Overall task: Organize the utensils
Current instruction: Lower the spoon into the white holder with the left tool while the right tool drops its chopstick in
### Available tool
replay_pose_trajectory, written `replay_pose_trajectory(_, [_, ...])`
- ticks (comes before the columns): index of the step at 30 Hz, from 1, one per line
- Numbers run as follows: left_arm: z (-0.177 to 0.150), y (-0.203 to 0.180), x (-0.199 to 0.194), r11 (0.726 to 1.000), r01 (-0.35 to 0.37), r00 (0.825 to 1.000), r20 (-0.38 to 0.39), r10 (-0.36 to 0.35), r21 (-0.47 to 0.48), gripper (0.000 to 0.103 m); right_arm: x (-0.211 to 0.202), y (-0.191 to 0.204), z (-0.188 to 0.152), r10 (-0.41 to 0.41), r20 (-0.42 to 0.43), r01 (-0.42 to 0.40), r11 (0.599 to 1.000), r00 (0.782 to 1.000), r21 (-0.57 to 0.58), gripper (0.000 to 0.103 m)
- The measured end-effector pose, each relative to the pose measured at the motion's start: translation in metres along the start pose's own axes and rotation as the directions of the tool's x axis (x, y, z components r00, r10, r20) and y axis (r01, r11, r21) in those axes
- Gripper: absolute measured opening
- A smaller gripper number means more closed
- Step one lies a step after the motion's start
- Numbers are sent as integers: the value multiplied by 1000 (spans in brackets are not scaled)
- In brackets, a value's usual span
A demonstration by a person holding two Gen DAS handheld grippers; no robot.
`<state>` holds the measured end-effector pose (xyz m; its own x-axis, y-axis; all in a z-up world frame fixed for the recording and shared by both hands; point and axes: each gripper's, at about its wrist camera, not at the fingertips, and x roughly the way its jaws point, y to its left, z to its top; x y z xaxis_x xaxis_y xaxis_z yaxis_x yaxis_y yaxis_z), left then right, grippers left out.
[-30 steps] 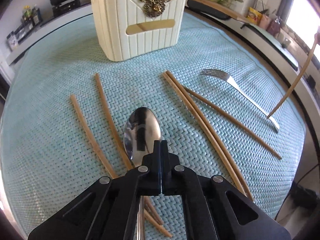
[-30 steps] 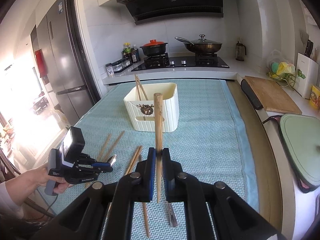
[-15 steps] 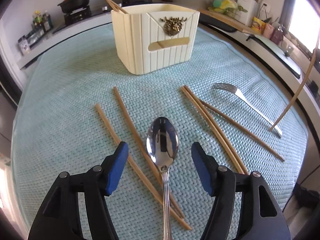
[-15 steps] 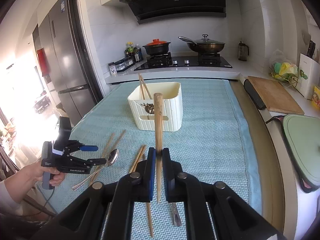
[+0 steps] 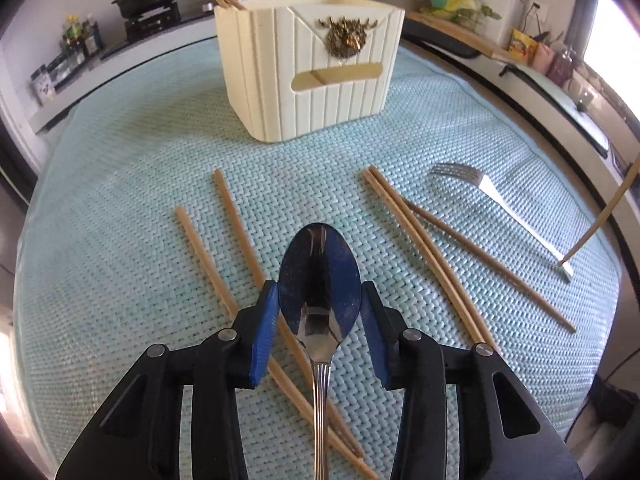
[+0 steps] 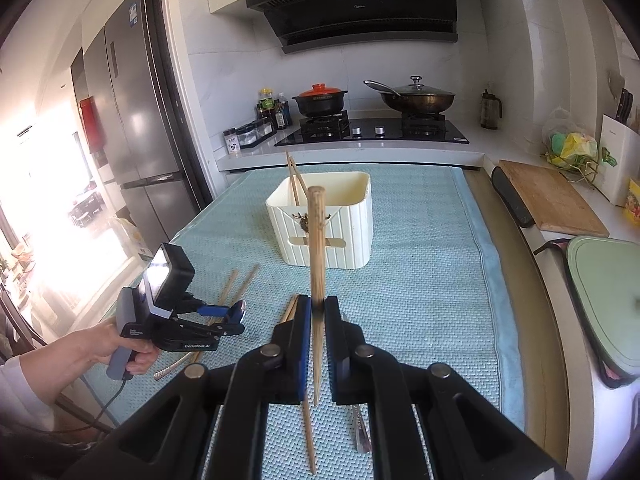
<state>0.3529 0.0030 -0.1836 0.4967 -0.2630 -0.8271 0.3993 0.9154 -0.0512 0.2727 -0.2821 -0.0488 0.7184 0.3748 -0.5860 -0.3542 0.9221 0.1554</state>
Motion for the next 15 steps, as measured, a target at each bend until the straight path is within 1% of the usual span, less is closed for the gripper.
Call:
replay_pose_trajectory(3, [-1,3,-36,1000,2,997,82,1,-28,41,-2,-1,0,-1,9,1,1000,1000,3,7])
replay_pose_trajectory(5, [-3,6,-64,999,9,989,145,-1,-51,41,-3,1,1,-2,14,2,1000,1000,2,7])
replay_pose_trajectory(9, [-5,12,-120,996,21,965,264,2,-84,41,-4,7,3,-1,25,1,1000,1000,-6,7])
replay_pose_trajectory(13, [6,15,-157,994,37,937,350,2,-104,41,-7,14,7,8,38,-7,1000,999,-20,7])
replay_pose_trajectory(15, [12,15,-168,992,50,924,381,-3,-112,41,-9,19,12,12,47,-10,999,999,-31,7])
